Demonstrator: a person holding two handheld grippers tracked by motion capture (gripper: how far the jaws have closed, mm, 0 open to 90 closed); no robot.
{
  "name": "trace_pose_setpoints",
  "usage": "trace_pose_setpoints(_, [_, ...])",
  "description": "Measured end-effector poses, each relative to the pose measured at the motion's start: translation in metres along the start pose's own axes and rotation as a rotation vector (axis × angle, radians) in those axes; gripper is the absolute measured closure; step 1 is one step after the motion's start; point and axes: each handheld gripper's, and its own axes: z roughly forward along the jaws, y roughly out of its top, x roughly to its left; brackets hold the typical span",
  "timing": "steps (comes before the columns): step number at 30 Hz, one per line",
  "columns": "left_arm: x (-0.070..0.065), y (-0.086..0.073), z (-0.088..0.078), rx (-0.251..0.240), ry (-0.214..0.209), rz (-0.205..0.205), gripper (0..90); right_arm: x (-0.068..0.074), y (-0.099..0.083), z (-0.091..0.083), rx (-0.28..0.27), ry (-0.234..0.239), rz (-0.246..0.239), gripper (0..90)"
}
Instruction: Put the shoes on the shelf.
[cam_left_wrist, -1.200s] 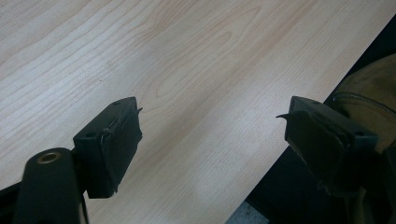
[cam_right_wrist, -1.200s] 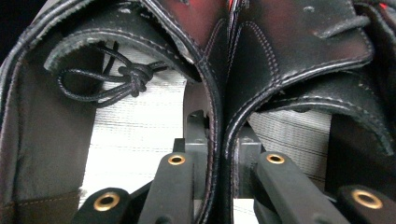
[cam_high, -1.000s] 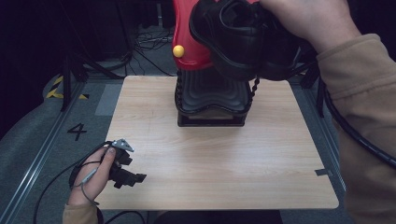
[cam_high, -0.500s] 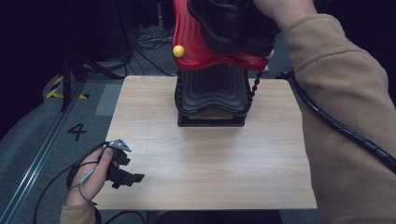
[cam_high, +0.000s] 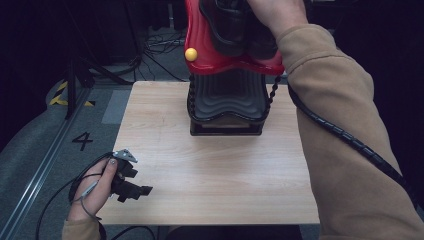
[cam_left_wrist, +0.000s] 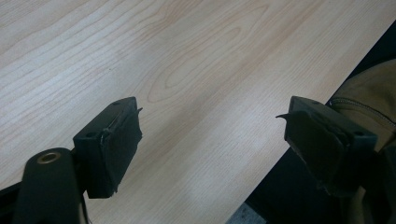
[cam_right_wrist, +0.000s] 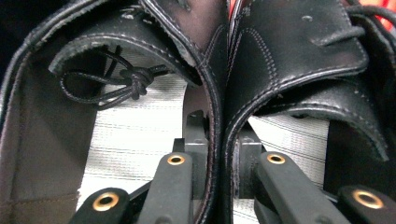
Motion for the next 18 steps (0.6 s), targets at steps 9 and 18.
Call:
trace_pose_setpoints(9, [0.000,0.000,0.000,-0.002,0.001,0.000,19.3,-0.002,-0.002,0.019,-0.021,-0.012,0.039,80.4])
trace_pose_setpoints(18, [0.000,0.000,0.000,0.005,0.000,0.003,19.1,0.003,-0.001,0.033,-0.026,-0.014,0.038,79.5])
